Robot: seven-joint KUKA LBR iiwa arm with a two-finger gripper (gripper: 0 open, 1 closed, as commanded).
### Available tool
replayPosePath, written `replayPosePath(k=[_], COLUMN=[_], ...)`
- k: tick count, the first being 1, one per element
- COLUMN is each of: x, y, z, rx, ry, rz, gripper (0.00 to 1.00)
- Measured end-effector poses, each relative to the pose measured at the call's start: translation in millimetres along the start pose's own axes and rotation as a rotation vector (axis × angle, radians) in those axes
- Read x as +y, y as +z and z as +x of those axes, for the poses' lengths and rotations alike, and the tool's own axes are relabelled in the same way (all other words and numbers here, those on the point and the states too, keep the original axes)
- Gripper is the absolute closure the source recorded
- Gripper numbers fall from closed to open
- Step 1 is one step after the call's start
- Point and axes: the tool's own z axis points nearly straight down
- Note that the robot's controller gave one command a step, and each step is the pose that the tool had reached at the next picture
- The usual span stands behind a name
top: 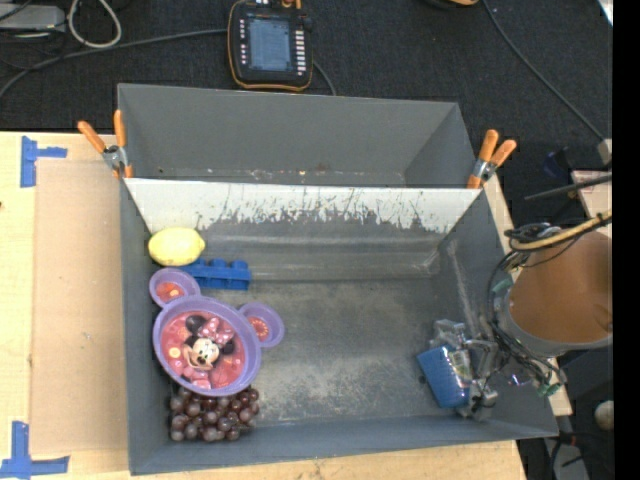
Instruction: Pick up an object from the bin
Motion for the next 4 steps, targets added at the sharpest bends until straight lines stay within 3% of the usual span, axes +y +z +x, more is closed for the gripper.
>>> replayPosePath(k=[1, 2, 3, 4], x=[-4, -5, 3, 6], y=[2, 2, -4, 1], z=[-7.1, -6.5, 4.2, -4.4], rx=[0.007, 0.005, -0.002, -0.002], ry=[-0.066, -0.047, 0.013, -0.010], rz=[-0.007, -0.006, -0.003, -0.001], gripper=[0.00, 0.00, 0.00, 1.00])
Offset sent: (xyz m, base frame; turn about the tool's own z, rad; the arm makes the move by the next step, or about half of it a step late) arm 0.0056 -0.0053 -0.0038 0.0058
